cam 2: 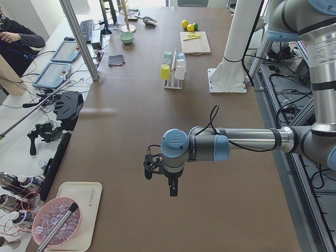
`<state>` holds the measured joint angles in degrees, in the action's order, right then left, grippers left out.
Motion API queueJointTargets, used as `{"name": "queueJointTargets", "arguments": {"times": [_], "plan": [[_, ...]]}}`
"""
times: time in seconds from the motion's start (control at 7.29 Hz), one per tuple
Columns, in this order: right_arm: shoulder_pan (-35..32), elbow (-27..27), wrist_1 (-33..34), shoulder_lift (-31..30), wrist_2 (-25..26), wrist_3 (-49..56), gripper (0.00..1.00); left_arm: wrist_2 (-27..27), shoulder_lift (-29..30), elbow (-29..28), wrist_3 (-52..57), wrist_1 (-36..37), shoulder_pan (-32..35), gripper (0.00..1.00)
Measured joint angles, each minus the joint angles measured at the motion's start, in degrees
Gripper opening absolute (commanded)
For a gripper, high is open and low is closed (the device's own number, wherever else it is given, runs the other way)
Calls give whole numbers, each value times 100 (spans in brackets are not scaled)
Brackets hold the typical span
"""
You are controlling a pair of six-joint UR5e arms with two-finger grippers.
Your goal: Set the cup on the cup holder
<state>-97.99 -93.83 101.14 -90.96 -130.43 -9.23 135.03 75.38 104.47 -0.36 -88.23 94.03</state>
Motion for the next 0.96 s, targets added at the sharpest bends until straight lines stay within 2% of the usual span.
{"name": "queueJointTargets", "arguments": {"times": [0.27, 0.96], "plan": [[-72, 2, 17, -8, 0, 0, 100, -29, 73, -196, 32, -172, -180, 99], [-205, 4, -4, -44, 12, 0, 100, -24, 90, -195, 45, -387, -252, 99]]}}
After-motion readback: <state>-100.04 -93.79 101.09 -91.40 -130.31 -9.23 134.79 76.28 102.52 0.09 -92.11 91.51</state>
